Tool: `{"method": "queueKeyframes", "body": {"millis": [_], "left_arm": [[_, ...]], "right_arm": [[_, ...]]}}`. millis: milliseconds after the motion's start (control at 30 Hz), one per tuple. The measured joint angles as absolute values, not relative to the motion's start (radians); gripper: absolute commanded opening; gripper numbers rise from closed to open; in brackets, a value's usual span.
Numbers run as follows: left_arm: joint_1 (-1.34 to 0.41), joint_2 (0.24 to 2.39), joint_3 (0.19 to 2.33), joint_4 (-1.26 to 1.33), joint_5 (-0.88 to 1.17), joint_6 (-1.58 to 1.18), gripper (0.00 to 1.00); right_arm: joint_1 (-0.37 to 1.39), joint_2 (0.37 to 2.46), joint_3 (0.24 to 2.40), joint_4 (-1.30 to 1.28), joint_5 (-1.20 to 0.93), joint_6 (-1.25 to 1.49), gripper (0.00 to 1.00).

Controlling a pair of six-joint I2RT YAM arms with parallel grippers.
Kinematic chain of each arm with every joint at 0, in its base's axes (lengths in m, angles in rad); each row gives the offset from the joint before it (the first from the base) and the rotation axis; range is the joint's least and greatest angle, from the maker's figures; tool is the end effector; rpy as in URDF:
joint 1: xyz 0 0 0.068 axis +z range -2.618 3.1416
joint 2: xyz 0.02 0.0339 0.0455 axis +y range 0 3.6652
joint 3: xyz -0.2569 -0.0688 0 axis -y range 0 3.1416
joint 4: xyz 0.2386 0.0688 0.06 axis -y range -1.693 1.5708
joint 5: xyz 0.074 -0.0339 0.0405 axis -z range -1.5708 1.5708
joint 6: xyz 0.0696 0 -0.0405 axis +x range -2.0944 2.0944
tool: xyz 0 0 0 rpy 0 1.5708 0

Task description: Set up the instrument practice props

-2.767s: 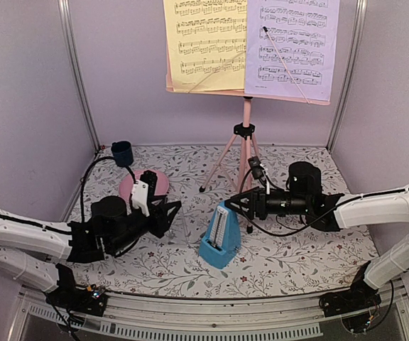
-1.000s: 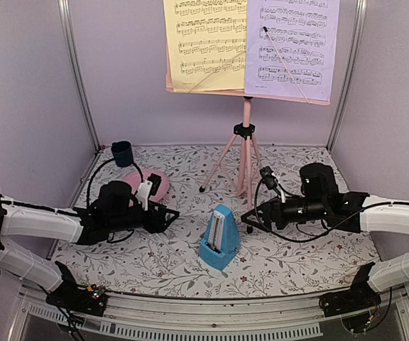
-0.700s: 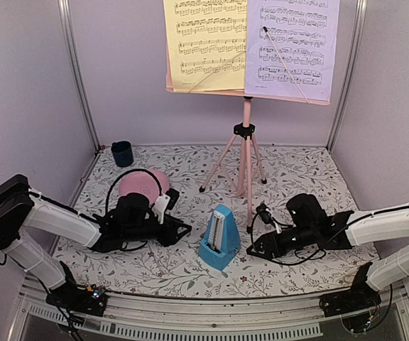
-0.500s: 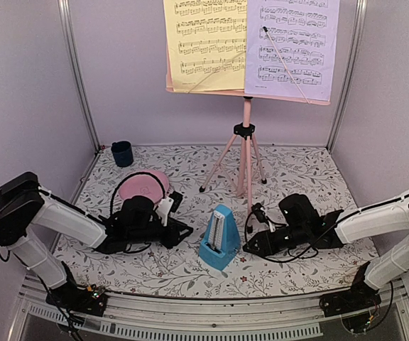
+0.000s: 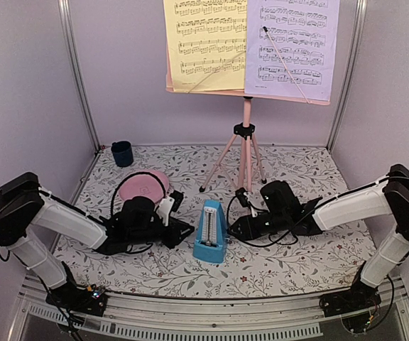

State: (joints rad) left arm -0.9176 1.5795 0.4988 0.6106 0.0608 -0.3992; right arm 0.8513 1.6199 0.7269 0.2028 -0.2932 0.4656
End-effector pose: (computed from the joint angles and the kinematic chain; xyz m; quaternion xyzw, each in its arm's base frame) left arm 0.1883 -0.2530 0.1231 0.2337 0.8194 -0.3403 0.3976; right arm 0.2072 0.2670 0.1323 -0.2326 0.8664 0.3625 0.2526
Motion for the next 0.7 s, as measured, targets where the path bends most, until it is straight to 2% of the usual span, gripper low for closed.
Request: {"method": "queueKeyframes", "body": {"millis": [167, 267, 433, 533, 700], "left_arm": [[-0.931, 1.580, 0.499, 0.616, 0.059, -0.412, 0.26], [-0.941, 1.585, 0.499, 0.623, 0.055, -0.419, 0.26], [-0.954, 1.617, 0.499, 0.648, 0.050, -0.441, 0.26], [-0.971, 1.632, 0.499, 0.667, 0.048, -0.460, 0.25], [-1.009, 1.644, 0.500, 0.686, 0.040, -0.487, 0.28]], "right_arm": [[0.828, 1.676, 0.786, 0.211, -0.298, 0.435, 0.36], [0.812, 1.677, 0.802, 0.215, -0.302, 0.417, 0.43], [0.804, 1.633, 0.795, 0.214, -0.308, 0.389, 0.64], [0.804, 1.542, 0.757, 0.203, -0.312, 0.376, 0.78], [0.805, 1.358, 0.663, 0.190, -0.324, 0.369, 0.95]]}}
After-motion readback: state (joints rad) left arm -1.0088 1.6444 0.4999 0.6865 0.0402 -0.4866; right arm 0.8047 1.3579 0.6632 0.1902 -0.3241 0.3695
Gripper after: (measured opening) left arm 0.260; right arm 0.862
